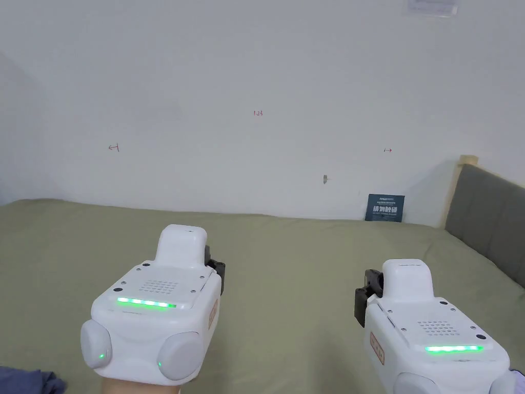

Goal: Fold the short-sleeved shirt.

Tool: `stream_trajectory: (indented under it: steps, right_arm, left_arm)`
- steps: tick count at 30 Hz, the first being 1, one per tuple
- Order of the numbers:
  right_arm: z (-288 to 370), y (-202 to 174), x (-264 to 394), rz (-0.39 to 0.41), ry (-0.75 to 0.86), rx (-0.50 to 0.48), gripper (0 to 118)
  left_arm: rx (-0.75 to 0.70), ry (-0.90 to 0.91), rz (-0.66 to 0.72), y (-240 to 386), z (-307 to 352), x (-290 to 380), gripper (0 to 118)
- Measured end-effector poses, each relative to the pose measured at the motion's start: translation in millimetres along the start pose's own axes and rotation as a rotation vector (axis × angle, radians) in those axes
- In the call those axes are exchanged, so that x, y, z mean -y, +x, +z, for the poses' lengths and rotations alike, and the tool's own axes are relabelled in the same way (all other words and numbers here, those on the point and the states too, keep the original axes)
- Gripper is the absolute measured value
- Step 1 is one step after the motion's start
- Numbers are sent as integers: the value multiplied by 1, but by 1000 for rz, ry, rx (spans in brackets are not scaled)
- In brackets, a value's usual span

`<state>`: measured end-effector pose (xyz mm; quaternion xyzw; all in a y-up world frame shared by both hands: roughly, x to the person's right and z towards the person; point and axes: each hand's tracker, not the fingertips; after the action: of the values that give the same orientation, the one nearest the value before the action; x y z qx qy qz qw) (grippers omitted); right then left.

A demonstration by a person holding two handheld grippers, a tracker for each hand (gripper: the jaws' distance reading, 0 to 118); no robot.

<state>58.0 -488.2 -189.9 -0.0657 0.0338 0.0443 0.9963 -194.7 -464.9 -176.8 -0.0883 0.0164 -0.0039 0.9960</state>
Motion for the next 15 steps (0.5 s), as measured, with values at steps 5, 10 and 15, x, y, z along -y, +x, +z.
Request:
stream_trajectory:
  steps: [5, 10, 15]
  right_arm:
    - [1, -2, -3, -2, 8, -3, 0]
    - [-4, 0, -10, 0, 9, 3, 5]
    - [-12, 6, -18, -40, 4, 5, 115]
  left_arm:
    - [-3, 2, -8, -1, 1, -3, 0]
    - [-39, -14, -30, 2, -5, -5, 7]
    - [-64, -48, -17, 0, -15, 0, 113]
